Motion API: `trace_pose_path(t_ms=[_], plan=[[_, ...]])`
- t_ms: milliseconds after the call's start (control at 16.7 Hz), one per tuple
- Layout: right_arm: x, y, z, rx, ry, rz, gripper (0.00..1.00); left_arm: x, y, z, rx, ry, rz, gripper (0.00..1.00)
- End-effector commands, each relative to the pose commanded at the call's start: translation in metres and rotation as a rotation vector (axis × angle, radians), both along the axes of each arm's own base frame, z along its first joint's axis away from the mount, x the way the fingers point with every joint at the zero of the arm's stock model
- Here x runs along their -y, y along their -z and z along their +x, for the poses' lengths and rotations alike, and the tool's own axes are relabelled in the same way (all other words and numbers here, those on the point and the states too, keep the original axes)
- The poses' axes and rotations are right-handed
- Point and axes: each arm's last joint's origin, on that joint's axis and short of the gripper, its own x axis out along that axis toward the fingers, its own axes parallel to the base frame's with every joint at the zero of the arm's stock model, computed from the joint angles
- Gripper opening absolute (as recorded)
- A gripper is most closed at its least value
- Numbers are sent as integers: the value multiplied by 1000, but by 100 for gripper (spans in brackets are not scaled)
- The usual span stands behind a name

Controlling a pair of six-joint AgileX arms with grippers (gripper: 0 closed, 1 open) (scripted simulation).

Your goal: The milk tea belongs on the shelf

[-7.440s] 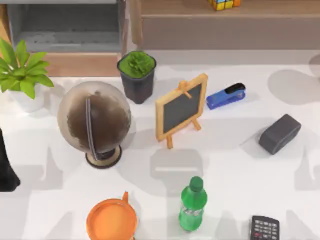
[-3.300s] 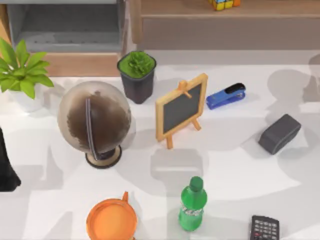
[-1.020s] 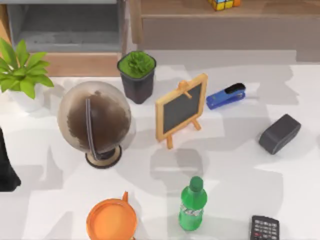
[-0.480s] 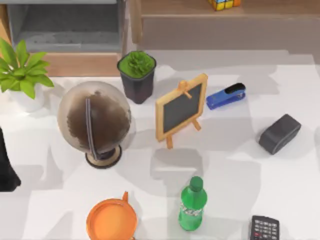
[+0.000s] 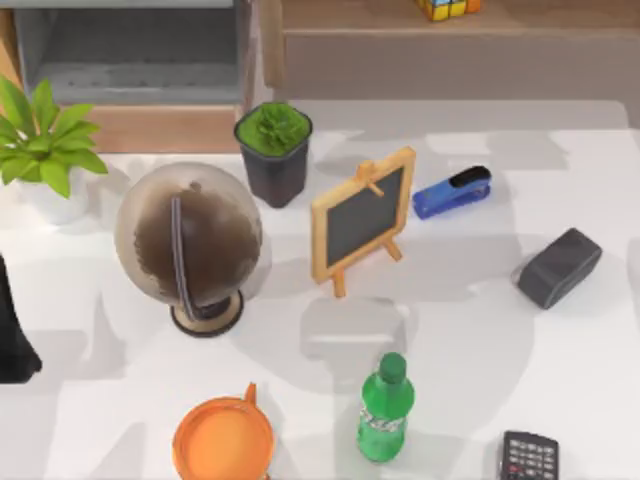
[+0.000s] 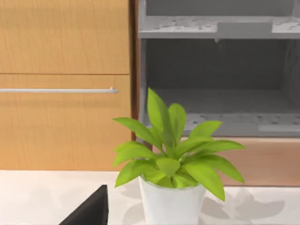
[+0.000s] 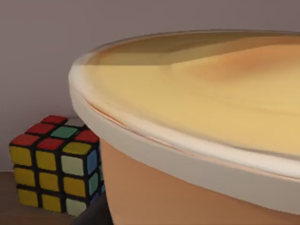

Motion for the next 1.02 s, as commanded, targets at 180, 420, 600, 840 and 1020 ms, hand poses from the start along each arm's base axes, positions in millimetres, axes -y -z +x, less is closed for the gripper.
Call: trace_pose_path(t_ms=[180, 420, 600, 840, 1020], plan=[[-1, 12, 17, -1, -2, 0, 0, 0, 0, 0, 0, 0, 0, 100], [-1, 14, 19, 2, -2, -1, 0, 0, 0, 0, 0, 0, 0, 100], [-1, 14, 19, 2, -2, -1, 23, 0, 0, 0, 0, 0, 0, 100], [-1, 14, 19, 2, -2, -1, 53, 0, 0, 0, 0, 0, 0, 100], [-1, 14, 19, 2, -2, -1, 75, 0, 0, 0, 0, 0, 0, 100]])
